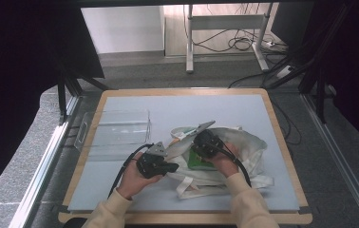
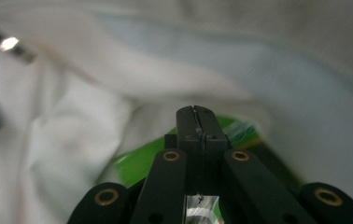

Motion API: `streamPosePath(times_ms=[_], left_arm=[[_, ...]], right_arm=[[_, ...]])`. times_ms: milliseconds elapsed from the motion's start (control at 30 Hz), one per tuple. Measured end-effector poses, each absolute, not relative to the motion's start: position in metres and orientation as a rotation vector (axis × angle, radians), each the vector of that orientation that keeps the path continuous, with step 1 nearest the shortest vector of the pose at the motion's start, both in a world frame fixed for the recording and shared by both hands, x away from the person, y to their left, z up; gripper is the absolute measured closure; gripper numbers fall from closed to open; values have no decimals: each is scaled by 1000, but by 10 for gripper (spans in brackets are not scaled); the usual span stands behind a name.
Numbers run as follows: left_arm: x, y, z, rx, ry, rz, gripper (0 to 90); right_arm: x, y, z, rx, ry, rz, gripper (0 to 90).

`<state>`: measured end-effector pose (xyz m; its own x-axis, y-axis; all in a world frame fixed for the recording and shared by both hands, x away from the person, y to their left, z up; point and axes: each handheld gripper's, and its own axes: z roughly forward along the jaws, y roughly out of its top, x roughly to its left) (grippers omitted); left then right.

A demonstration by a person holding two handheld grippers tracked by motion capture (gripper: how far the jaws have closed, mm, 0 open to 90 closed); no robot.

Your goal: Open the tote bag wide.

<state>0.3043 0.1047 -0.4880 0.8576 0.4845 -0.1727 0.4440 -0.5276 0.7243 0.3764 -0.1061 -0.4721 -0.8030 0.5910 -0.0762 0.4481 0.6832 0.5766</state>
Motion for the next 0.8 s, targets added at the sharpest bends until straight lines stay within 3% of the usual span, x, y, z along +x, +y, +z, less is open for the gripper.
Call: streamPosePath(times_ms=[367,800], left_arm=[[307,105,-490,2207,671,48,893],[308,103,-492,2210,675,42,892]], right_arm=[[411,-108,-482,885,2578,853,891],[427,-102,-489,896,2586,862,891]])
